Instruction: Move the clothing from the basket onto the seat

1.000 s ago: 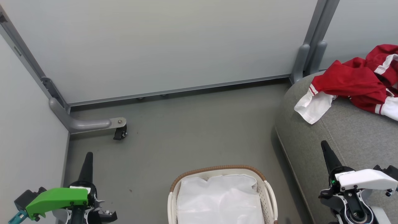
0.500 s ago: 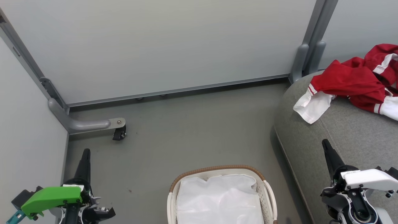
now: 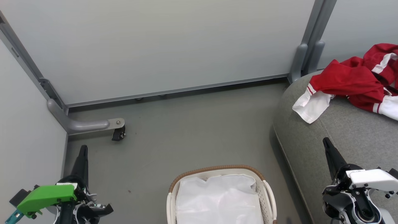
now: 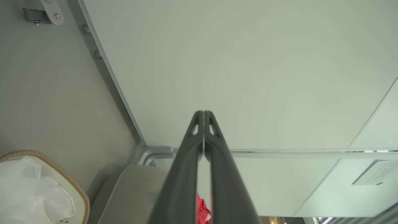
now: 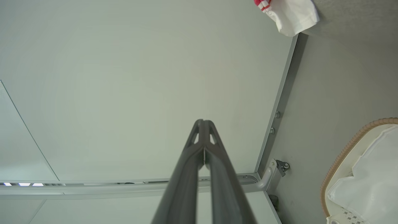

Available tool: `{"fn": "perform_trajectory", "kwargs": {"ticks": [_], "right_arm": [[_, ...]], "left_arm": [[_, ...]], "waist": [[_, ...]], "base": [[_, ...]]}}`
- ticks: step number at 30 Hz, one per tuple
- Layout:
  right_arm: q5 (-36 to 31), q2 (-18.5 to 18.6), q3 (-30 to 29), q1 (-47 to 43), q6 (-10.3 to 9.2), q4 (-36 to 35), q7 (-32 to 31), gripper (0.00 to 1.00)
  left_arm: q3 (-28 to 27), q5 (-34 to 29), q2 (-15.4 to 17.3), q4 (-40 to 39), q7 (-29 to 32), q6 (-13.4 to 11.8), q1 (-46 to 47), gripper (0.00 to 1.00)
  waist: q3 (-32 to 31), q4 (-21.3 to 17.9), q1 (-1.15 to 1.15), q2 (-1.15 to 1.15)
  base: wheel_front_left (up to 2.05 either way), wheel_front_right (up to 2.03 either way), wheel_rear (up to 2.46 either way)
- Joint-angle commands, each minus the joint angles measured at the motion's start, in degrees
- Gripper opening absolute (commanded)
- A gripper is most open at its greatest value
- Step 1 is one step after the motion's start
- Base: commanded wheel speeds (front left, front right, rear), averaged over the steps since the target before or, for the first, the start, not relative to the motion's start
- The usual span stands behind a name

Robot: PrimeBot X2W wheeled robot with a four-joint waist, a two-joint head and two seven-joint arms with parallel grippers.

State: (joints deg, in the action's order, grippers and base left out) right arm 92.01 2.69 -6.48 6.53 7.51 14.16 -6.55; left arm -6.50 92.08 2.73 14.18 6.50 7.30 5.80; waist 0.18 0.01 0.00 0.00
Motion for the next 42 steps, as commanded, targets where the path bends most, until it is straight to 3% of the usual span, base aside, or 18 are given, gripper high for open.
{"fn": "perform_trajectory", "kwargs": {"ticks": [1,42], "right_arm": [[0.5,0.4,-0.2,-0.6,-0.04,-0.3,-0.2,0.0],[0.5,0.4,-0.2,-0.6,-0.04,-0.3,-0.2,0.0]], "left_arm": [[-0.2,0.4,0.3,-0.3,0.3,0.4,0.7,0.0],[-0.2,0.4,0.3,-0.2,0.2,0.4,0.7,0.0]], "waist": [[0.0,0.0,0.0,0.0],[0.0,0.0,0.0,0.0]], "base": [[0.0,0.0,0.0],[0.0,0.0,0.0]]}}
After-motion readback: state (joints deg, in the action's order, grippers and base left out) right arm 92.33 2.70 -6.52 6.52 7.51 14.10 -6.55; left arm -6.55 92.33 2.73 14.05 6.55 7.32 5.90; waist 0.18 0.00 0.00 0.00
